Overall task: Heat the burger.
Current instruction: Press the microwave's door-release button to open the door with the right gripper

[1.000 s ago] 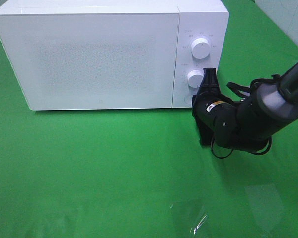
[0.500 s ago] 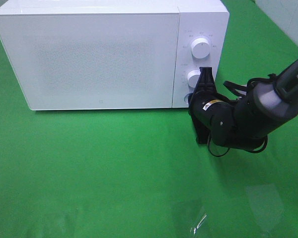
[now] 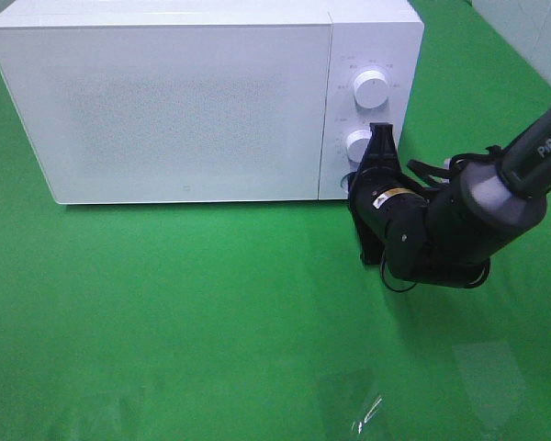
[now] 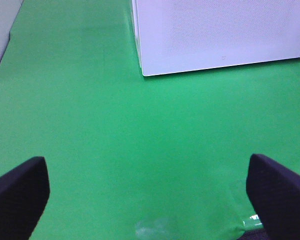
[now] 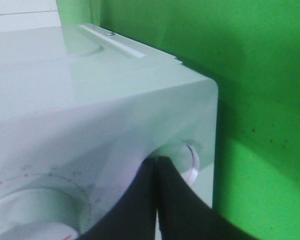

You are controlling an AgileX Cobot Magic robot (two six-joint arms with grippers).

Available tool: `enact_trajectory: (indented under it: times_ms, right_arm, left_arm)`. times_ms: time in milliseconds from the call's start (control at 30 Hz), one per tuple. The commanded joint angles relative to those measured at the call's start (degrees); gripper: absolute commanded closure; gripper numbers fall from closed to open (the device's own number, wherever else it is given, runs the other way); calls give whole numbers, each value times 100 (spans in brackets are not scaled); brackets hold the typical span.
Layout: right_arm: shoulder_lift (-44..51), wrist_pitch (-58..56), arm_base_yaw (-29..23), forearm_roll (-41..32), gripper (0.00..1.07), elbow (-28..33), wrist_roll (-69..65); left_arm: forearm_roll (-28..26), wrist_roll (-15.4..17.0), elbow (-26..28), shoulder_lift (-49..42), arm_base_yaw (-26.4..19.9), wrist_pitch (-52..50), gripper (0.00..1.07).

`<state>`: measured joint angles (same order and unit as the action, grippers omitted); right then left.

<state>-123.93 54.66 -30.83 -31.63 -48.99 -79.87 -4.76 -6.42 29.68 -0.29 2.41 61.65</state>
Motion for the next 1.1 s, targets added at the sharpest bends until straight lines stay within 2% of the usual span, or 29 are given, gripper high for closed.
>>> enact_trajectory:
  times_ms: [33, 200, 467, 900, 1100]
  right_arm:
    - [46, 796, 86, -80, 107, -246, -63]
    - [46, 1077, 103, -201, 107, -447, 46]
    - [46, 1232, 424, -155, 107, -768, 372]
    - [46, 1215, 418, -189, 107, -814, 390]
    - [63, 831, 418, -206, 107, -814, 384]
  left_arm:
    - [-23, 17, 0, -34, -11, -34, 7]
    - [-23, 17, 0, -34, -11, -34, 7]
    - [-23, 17, 0, -34, -11, -34, 7]
    - [-23, 17, 0, -34, -11, -34, 7]
    - [-23, 17, 0, -34, -11, -34, 7]
